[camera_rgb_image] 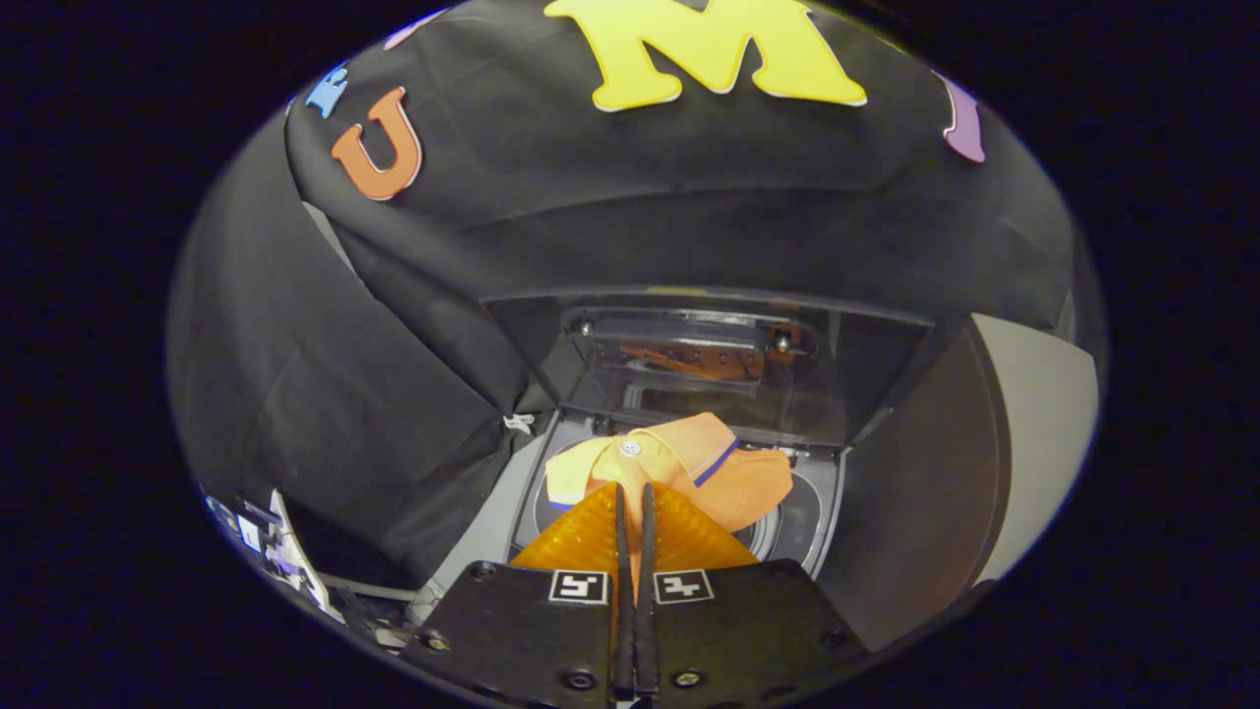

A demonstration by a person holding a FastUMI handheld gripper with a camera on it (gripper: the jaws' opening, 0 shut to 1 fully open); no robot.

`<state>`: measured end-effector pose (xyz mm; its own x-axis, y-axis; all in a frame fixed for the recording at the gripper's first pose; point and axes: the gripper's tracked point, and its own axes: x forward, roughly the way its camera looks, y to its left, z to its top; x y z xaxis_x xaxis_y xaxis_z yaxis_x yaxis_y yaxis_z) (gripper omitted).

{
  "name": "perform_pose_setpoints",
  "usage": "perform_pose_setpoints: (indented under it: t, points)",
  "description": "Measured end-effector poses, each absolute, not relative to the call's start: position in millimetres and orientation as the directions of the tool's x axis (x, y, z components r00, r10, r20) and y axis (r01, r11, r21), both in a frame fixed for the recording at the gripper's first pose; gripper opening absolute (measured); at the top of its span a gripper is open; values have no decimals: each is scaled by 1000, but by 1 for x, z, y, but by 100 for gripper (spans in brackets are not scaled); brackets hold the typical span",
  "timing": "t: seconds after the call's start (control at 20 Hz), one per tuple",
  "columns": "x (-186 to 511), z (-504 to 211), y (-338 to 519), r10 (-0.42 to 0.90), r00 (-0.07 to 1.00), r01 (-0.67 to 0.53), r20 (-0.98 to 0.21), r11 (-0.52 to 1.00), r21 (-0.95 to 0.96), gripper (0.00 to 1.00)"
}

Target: Put the clothes into the washing machine and then close the washing machine lid.

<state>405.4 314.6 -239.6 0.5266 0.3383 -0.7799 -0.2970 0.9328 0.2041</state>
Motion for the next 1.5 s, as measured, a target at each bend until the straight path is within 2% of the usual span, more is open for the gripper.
perform_pose_setpoints:
  t: [0.8,1.15,1.4,1.45,1.5]
  points:
    - [426,-346,330,252,424,-303,-870,944,126,4]
    - [422,-353,331,253,409,-294,-877,946,136,5]
    - [419,-355,326,269,384,-295,-883,942,159,14]
    - [418,-356,324,269,385,-299,-883,941,156,17]
    - [419,-355,323,267,390,-301,-881,941,151,32]
